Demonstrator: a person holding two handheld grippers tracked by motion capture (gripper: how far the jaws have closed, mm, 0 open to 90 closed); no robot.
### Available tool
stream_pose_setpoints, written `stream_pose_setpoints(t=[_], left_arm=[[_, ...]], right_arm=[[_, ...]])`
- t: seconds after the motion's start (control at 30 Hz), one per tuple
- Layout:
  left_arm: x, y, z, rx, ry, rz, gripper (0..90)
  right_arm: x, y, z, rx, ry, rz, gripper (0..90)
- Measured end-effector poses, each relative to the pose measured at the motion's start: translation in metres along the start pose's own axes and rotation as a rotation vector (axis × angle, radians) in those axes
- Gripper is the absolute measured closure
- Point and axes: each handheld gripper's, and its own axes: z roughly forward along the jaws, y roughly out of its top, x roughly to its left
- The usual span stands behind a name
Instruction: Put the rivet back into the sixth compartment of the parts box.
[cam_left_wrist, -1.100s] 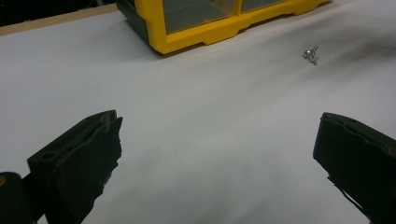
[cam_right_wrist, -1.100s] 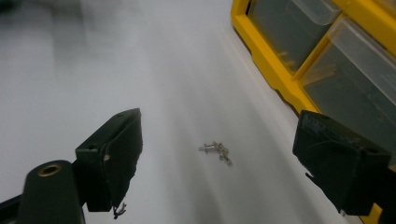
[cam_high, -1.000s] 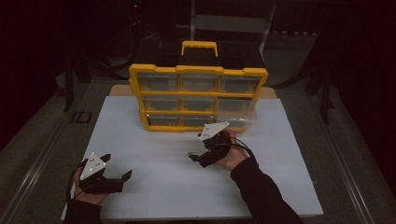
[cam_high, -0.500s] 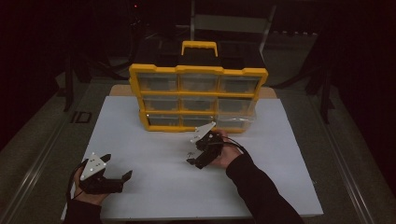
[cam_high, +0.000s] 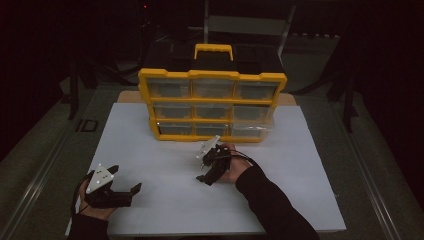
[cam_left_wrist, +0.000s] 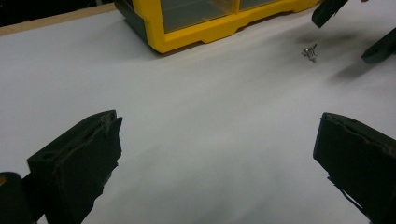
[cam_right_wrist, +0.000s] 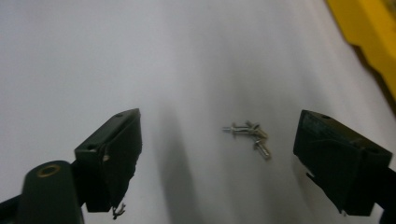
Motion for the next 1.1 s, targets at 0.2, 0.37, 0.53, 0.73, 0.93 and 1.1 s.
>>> stream_pose_setpoints(t=[0.2, 0.37, 0.53, 0.73, 0.93, 1.1], left_arm=[[0.0, 0.0, 0.0, 0.002, -0.001, 0.001, 1.5], [0.0, 0.0, 0.0, 0.003, 0.0, 0.002, 1.5], [0.0, 0.0, 0.0, 0.003, 0.001, 0.002, 1.5], [0.0, 0.0, 0.0, 0.002, 0.0, 0.002, 1.5], [0.0, 0.0, 0.0, 0.002, 0.0, 0.003, 1.5], [0.0, 0.0, 0.0, 0.003, 0.0, 0.001, 1.5]], right_arm=[[0.0, 0.0, 0.007, 0.015, 0.008, -0.018, 24.6], [-0.003, 0.0, 0.011, 0.03, 0.001, -0.009, 34.1], [-0.004, 0.001, 0.014, 0.03, 0.017, -0.007, 48.1], [-0.005, 0.0, 0.018, 0.056, 0.013, 0.011, 54.3], [-0.007, 0.001, 0.019, 0.063, 0.038, 0.002, 63.6], [-0.007, 0.002, 0.019, 0.077, 0.041, 0.02, 73.5]])
